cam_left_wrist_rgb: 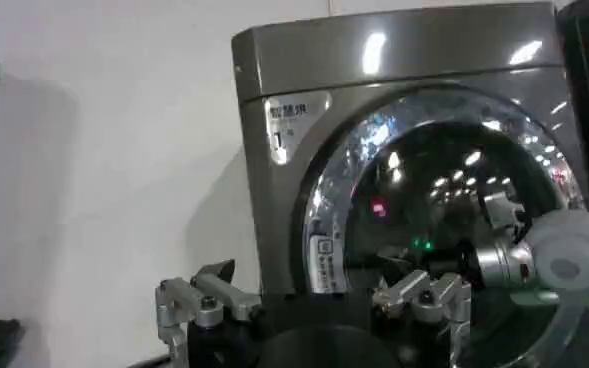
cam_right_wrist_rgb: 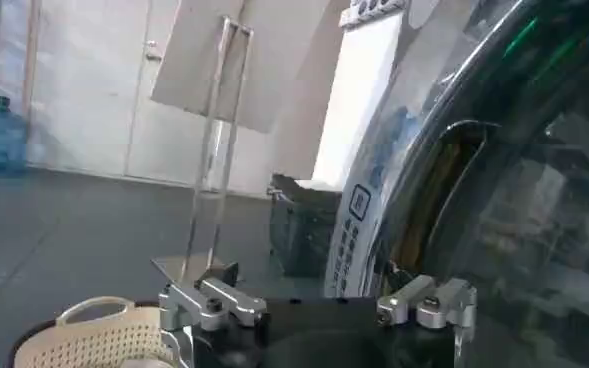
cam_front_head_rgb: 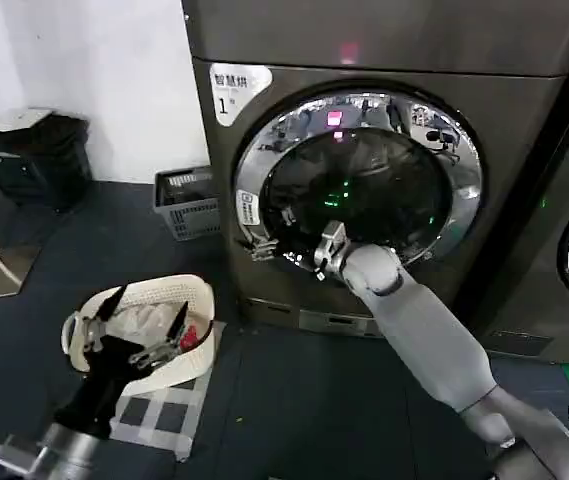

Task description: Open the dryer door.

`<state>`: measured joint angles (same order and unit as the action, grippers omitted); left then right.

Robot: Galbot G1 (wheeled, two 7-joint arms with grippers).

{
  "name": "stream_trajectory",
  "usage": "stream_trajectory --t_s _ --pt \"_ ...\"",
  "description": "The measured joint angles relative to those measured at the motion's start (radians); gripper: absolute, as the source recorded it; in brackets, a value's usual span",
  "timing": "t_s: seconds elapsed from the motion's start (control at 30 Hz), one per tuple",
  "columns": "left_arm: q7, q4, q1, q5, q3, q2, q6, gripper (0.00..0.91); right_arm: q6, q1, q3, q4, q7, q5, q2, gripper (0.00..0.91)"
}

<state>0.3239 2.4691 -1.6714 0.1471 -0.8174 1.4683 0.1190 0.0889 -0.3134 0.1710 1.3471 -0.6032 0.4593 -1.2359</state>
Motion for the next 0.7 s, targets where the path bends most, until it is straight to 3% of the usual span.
stream_trajectory --t_s 0.17,0.3,0.43,0.7 --pt "0.016 -0.001 0.007 -0.029 -0.002 -0.005 0.042 0.907 -0.001 -0.02 -0.014 0.025 -0.07 0.04 0.027 0.907" --pt "-0.017 -0.01 0.018 -0.05 -0.002 -0.01 0.049 0.907 0.035 -0.04 -0.028 0.053 -0.156 0.118 0.055 0.907" --pt "-0.032 -0.025 0.037 -0.008 -0.018 -0.022 0.069 0.907 0.036 -0.059 -0.041 0.082 -0.233 0.146 0.076 0.907" --pt "0.05 -0.075 0.062 0.099 -0.051 -0.034 0.041 0.907 0.013 -0.114 -0.07 0.156 -0.373 0.176 0.117 0.907"
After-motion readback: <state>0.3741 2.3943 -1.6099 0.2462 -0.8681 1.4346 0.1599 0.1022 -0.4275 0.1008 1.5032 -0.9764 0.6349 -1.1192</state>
